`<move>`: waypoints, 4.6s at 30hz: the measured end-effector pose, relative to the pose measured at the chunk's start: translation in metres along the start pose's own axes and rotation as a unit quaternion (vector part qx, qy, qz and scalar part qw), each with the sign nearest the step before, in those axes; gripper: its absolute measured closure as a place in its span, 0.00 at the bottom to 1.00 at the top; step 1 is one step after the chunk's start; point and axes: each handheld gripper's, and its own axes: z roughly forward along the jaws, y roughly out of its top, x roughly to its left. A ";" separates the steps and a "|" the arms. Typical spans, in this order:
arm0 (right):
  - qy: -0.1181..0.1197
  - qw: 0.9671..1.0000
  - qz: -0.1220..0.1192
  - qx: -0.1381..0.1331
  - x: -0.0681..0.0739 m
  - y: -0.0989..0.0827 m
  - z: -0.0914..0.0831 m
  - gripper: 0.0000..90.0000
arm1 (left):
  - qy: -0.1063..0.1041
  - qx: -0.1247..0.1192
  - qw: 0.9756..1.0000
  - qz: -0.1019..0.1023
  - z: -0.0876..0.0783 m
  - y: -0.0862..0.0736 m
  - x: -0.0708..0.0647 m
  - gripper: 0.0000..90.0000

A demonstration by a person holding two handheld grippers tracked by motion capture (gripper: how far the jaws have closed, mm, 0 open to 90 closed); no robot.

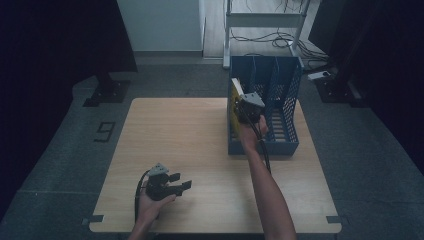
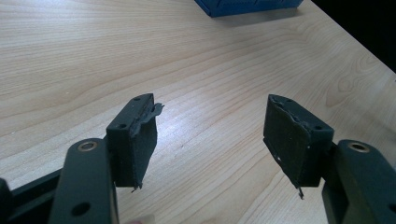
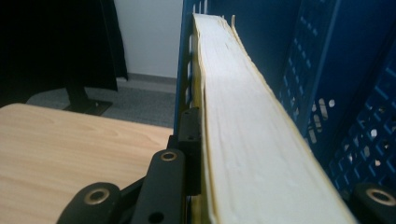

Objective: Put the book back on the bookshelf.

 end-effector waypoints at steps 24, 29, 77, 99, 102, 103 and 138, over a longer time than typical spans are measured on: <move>-0.032 0.999 0.022 -0.015 -0.002 0.009 0.031 0.83 | -0.013 -0.016 1.000 -0.003 -0.009 0.003 0.000 0.39; -0.035 0.999 0.019 -0.016 0.000 0.009 0.038 0.83 | -0.009 -0.012 1.000 -0.004 -0.008 0.002 0.002 0.39; 0.010 0.999 -0.027 -0.023 -0.002 -0.002 0.029 0.53 | -0.001 -0.004 1.000 -0.003 -0.004 -0.002 0.002 0.39; 0.047 0.998 -0.025 -0.024 0.000 -0.015 -0.015 0.46 | 0.004 -0.007 1.000 -0.001 -0.006 -0.001 0.002 0.38; 0.057 0.998 -0.024 -0.020 -0.001 -0.018 -0.024 0.46 | 0.005 -0.006 1.000 -0.001 -0.006 -0.001 0.002 0.38; 0.060 0.998 -0.024 -0.022 -0.002 -0.018 -0.027 0.46 | 0.006 -0.006 1.000 -0.001 -0.006 -0.001 0.002 0.38; 0.141 0.990 -0.029 -0.010 -0.023 -0.089 -0.132 0.46 | 0.026 0.002 1.000 0.015 0.001 -0.005 0.001 0.38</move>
